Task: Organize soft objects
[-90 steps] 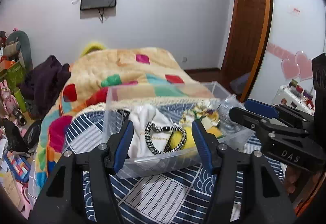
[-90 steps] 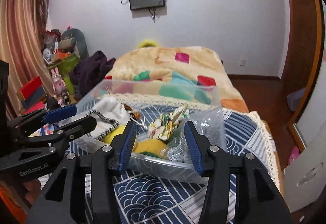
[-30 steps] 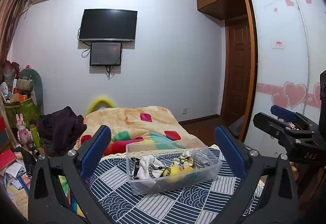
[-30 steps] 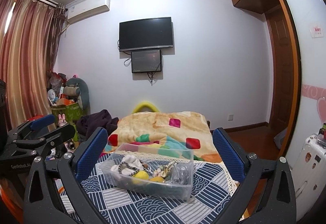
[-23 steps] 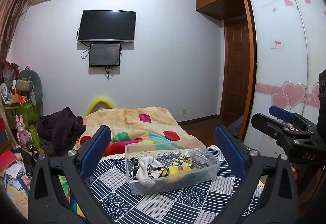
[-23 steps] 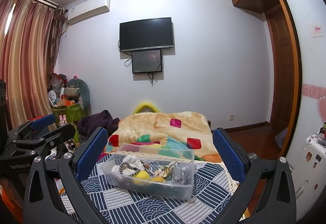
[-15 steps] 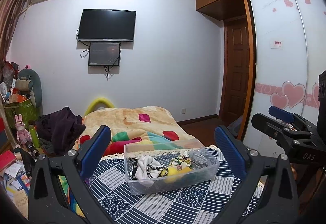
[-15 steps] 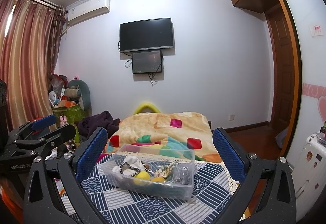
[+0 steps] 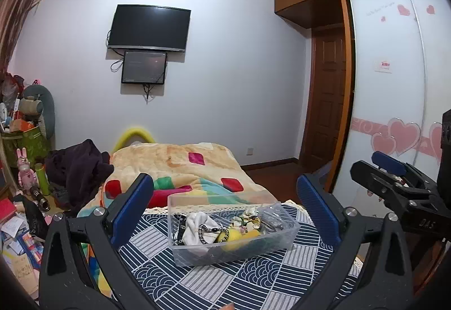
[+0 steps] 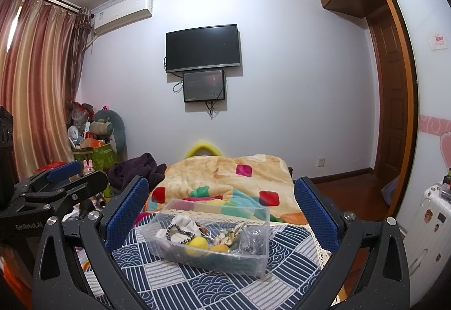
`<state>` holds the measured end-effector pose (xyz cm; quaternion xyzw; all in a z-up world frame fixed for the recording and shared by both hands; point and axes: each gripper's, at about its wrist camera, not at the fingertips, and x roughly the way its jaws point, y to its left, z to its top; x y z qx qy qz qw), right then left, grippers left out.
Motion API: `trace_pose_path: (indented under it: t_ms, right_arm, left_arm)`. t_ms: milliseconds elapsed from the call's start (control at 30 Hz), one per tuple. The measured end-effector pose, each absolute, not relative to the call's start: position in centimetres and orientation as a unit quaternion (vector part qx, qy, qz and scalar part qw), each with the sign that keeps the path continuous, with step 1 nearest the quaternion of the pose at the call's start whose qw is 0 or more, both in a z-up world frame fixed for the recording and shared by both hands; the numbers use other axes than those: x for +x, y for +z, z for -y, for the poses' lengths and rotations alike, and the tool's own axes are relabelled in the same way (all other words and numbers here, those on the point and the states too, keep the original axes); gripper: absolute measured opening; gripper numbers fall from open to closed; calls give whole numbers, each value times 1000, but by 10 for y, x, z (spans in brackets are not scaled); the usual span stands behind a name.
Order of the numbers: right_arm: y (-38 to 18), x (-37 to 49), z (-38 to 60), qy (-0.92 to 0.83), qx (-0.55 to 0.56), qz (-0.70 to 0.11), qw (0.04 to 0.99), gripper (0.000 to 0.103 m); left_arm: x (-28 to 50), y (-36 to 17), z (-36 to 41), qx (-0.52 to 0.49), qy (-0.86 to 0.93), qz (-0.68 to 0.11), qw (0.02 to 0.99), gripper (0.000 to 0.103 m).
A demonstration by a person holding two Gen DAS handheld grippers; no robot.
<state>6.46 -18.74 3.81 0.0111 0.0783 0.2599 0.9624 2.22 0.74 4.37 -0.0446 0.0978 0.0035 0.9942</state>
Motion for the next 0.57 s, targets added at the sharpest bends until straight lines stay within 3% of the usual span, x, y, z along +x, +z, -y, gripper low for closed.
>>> trace_pose_path:
  t_ms: [567]
  right_arm:
    - [36,63,185,262,9,-83,962,103]
  left_arm:
    - [19,42,0,-20,4,-95,995,103]
